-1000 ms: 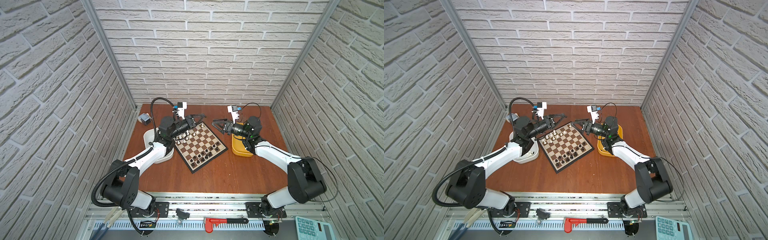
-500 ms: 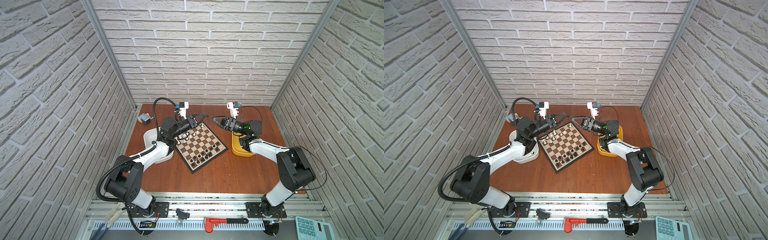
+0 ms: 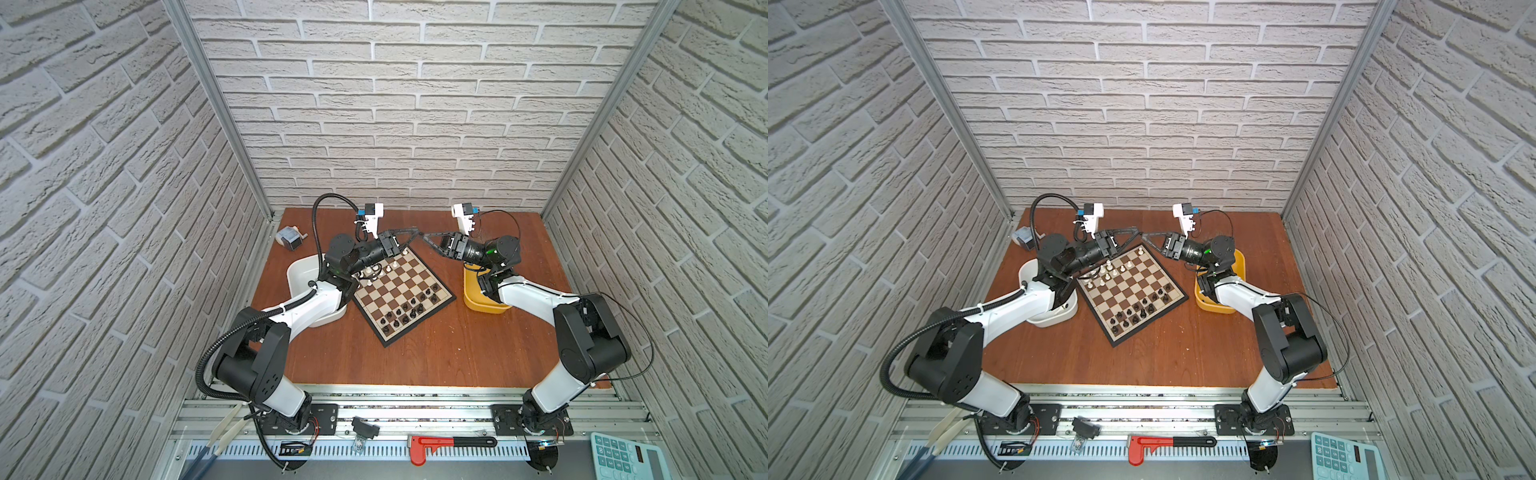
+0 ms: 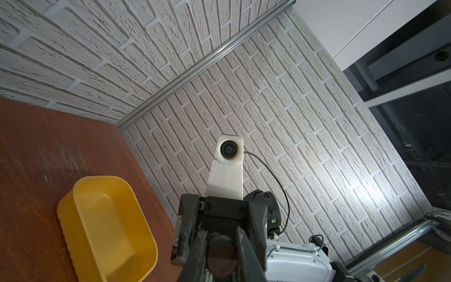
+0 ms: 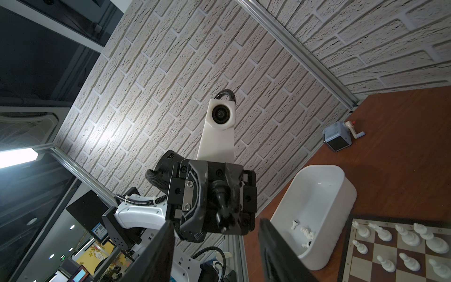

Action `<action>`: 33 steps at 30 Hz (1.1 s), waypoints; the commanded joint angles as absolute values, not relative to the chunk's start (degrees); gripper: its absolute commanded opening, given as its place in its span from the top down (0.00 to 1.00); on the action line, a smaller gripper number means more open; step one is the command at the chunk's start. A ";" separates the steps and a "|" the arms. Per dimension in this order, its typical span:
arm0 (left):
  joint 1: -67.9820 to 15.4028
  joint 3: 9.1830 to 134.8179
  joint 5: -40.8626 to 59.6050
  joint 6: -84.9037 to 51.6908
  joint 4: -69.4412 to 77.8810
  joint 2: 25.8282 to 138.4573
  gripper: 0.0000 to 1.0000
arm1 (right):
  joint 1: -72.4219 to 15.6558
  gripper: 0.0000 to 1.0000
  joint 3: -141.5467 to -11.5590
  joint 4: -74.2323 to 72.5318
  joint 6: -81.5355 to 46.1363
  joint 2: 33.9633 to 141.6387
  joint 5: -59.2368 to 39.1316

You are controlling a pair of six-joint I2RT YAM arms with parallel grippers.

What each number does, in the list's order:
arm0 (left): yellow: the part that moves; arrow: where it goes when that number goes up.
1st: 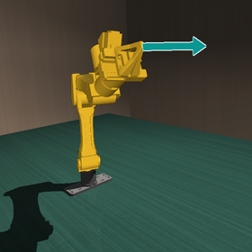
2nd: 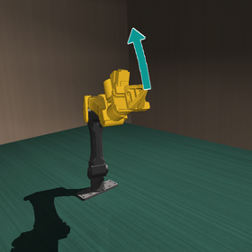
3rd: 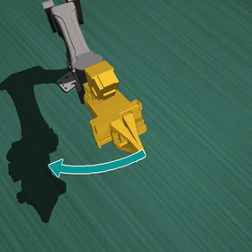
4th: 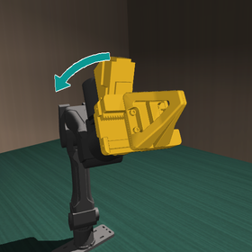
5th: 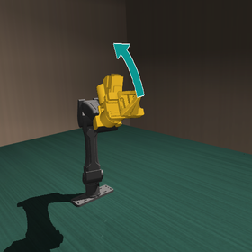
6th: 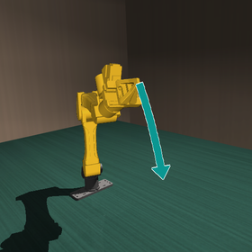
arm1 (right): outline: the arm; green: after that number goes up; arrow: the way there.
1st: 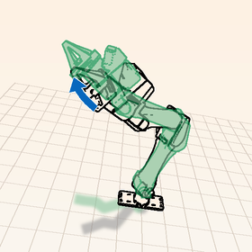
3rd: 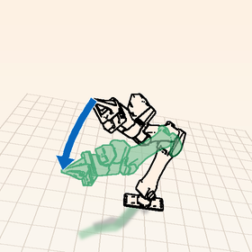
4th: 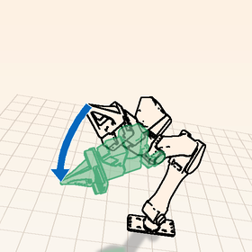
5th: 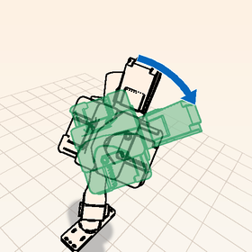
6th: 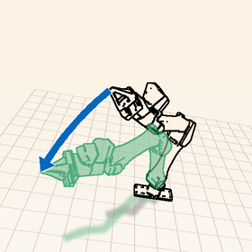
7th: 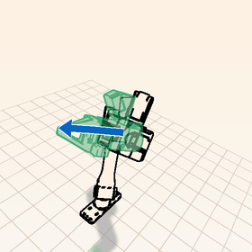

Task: Set up the chess pieces on the board

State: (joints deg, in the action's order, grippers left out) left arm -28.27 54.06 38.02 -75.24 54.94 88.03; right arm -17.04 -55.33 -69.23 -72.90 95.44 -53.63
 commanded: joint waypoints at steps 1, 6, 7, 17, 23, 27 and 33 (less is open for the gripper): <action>-28.65 55.63 39.28 -75.45 60.15 88.92 1.00 | -17.44 0.47 -56.80 -73.29 -74.27 96.23 -53.61; -29.00 56.12 39.55 -75.62 60.47 89.73 1.00 | -17.67 0.54 -57.04 -75.34 -76.20 97.09 -54.14; -29.04 56.14 39.55 -75.63 60.55 89.83 1.00 | -17.71 0.55 -56.86 -75.81 -76.51 97.12 -54.11; -29.01 56.21 39.35 -73.49 57.81 90.00 1.00 | -17.67 0.69 -56.60 -77.23 -77.76 97.55 -54.65; -29.01 56.51 39.45 -71.50 55.48 89.50 1.00 | -17.67 0.75 -55.80 -79.48 -79.57 98.32 -54.50; -29.09 57.17 39.38 -68.10 51.19 88.63 1.00 | -17.67 0.75 -55.50 -79.14 -79.35 98.43 -54.57; -29.27 56.97 39.60 -66.81 49.51 88.68 1.00 | -17.75 0.83 -55.93 -78.84 -79.29 98.56 -54.76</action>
